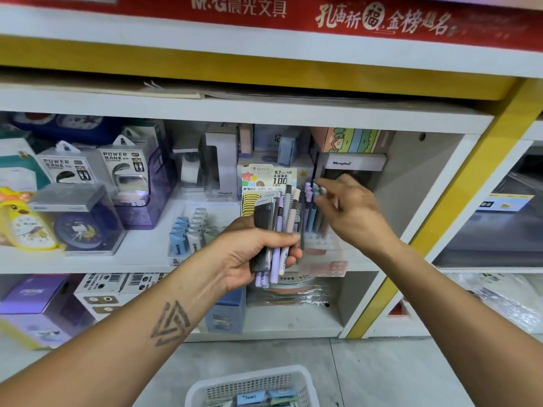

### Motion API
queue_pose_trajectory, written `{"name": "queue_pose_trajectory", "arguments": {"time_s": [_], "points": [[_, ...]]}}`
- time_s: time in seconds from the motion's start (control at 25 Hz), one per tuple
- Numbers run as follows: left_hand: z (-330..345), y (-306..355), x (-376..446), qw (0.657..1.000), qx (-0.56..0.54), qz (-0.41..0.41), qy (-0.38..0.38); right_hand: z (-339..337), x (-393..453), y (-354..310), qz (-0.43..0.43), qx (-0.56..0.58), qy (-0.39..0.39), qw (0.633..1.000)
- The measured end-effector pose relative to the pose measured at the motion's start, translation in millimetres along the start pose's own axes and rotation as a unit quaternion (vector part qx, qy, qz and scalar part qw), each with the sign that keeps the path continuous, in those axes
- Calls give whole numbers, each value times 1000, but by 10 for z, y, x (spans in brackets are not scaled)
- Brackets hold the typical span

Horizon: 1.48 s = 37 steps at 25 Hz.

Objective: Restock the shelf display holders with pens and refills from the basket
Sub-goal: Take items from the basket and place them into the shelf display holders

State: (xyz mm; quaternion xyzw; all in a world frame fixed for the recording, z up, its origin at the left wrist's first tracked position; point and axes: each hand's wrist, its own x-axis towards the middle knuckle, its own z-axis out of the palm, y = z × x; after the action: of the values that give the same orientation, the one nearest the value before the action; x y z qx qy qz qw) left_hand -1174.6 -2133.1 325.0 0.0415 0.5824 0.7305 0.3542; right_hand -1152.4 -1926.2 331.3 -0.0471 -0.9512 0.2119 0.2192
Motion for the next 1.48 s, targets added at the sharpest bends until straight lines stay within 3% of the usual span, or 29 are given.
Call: {"name": "queue_pose_trajectory", "arguments": {"time_s": [0.04,0.08,0.16,0.28,0.4,0.52,0.64,0.72,0.96,1.48], "points": [[16,-7,1,1000,3,2,0,-11,-14,-76,46,143,-30,988],[36,-14,5,1000,7,5,-2,-15,-31,-147,87,279,-65,954],[92,-32,10,1000,7,7,-11,-24,-64,-224,131,431,-103,887],[154,-35,24,999,-19,4,-34,-143,-83,-174,166,512,-74,840],[156,-18,50,998,-57,-12,-28,-324,-45,2,194,544,33,816],[147,-20,67,998,-67,-5,-7,-442,-41,196,158,453,122,869],[152,-31,84,998,-61,5,4,-465,-78,312,93,309,122,939],[155,-42,90,999,-50,2,3,-423,-98,357,77,239,109,962],[102,-78,128,999,-32,-7,-7,-219,-136,337,11,136,58,989],[81,-87,83,999,-22,19,-21,-184,-122,343,-3,98,23,995]]}}
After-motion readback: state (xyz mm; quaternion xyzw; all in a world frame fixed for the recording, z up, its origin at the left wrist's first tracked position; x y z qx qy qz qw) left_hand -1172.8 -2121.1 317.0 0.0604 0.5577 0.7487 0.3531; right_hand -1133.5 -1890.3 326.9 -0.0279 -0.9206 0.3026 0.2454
